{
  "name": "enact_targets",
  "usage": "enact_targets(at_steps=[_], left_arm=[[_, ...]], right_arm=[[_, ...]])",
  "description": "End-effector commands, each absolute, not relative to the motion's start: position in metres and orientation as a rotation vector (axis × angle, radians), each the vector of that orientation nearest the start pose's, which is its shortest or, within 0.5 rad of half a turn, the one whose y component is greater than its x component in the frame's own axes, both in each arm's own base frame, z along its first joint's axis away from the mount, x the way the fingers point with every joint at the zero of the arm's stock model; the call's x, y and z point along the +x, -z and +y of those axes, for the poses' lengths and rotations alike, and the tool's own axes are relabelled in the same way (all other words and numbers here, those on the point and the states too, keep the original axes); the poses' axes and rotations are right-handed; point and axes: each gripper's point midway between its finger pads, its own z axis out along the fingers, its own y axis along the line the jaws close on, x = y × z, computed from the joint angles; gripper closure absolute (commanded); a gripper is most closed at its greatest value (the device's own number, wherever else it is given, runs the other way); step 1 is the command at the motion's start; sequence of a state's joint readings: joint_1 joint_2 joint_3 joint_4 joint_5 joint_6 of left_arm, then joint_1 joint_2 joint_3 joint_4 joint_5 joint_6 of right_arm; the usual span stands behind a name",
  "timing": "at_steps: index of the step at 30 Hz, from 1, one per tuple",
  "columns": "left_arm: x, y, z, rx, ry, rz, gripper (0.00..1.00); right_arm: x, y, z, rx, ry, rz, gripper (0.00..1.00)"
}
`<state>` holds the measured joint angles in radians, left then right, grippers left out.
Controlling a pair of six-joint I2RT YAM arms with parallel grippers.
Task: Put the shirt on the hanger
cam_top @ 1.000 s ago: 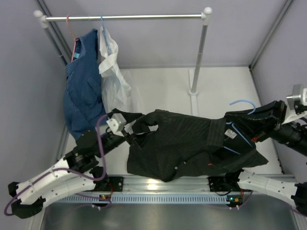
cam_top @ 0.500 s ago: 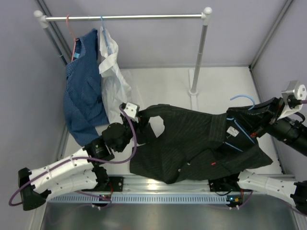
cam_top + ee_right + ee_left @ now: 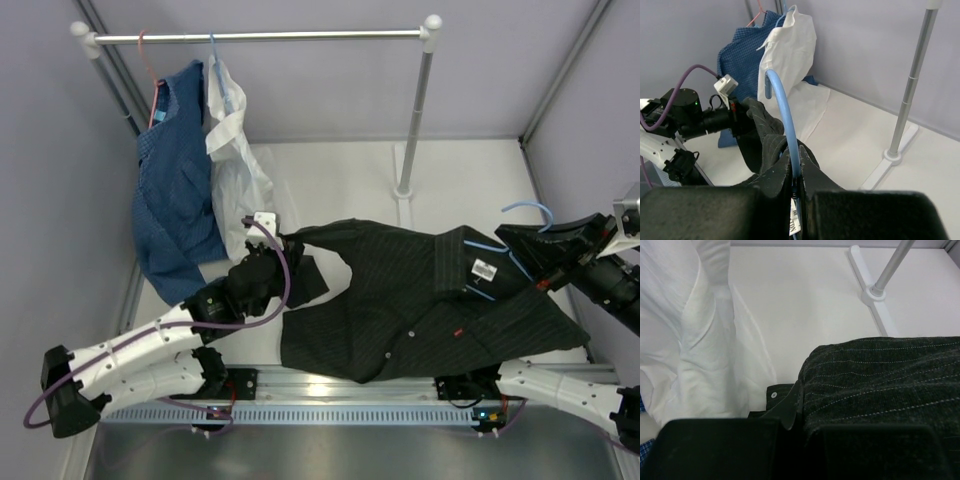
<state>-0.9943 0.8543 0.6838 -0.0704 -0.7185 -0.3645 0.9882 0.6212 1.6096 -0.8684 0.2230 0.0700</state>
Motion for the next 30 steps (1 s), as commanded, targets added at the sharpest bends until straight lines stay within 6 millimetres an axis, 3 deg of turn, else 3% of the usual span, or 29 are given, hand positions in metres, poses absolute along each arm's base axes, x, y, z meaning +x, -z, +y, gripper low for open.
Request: enact_targets(at_steps=[1, 9, 10, 12, 15, 16, 17, 19, 20, 23, 24, 25, 26, 28, 29, 30], left_arm=[[0.253, -0.238, -0.188, -0.012, 0.324, 1.781, 1.00], [0.260, -0.241, -0.165, -0.115, 0.266, 1.796, 1.00], [0.257, -0.240, -0.174, -0.065, 0.312, 1.814, 0.99], [0.252, -0.249, -0.190, 0.024, 0.399, 1.810, 0.74], [0.246, -0.273, -0.205, 0.145, 0.472, 1.776, 0.61], [0.239, -0.282, -0.216, 0.211, 0.538, 1.766, 0.50], [0.232, -0.301, -0.221, 0.252, 0.592, 1.736, 0.29], [0.216, -0.328, -0.231, 0.369, 0.683, 1.679, 0.04], [0.194, -0.357, -0.244, 0.474, 0.815, 1.605, 0.02], [0.146, -0.393, -0.270, 0.740, 1.050, 1.473, 0.02], [0.135, -0.418, -0.273, 0.788, 1.101, 1.408, 0.02], [0.128, -0.425, -0.280, 0.838, 1.135, 1.388, 0.02], [0.125, -0.419, -0.297, 0.926, 1.183, 1.406, 0.02], [0.122, -0.428, -0.307, 1.024, 1.179, 1.391, 0.02], [0.130, -0.411, -0.322, 1.075, 1.172, 1.444, 0.02], [0.126, -0.406, -0.328, 1.157, 1.182, 1.423, 0.02]], right_arm=[[0.105, -0.513, 0.084, -0.428, -0.716, 1.335, 1.00], [0.107, -0.507, 0.081, -0.417, -0.704, 1.346, 1.00], [0.107, -0.507, 0.083, -0.420, -0.709, 1.346, 1.00], [0.108, -0.504, 0.088, -0.436, -0.715, 1.352, 1.00], [0.113, -0.498, 0.096, -0.451, -0.696, 1.377, 1.00], [0.115, -0.496, 0.096, -0.452, -0.688, 1.382, 1.00], [0.117, -0.491, 0.100, -0.462, -0.682, 1.396, 1.00], [0.118, -0.485, 0.107, -0.483, -0.682, 1.409, 1.00], [0.120, -0.477, 0.114, -0.513, -0.678, 1.425, 1.00], [0.110, -0.457, 0.145, -0.688, -0.734, 1.430, 1.00], [0.097, -0.453, 0.159, -0.777, -0.806, 1.410, 1.00], [0.093, -0.450, 0.166, -0.848, -0.812, 1.383, 1.00], [0.089, -0.448, 0.175, -0.888, -0.840, 1.368, 1.00], [0.084, -0.440, 0.187, -0.947, -0.878, 1.360, 1.00], [0.086, -0.438, 0.192, -0.950, -0.882, 1.355, 1.00], [0.087, -0.438, 0.194, -0.946, -0.884, 1.352, 1.00]])
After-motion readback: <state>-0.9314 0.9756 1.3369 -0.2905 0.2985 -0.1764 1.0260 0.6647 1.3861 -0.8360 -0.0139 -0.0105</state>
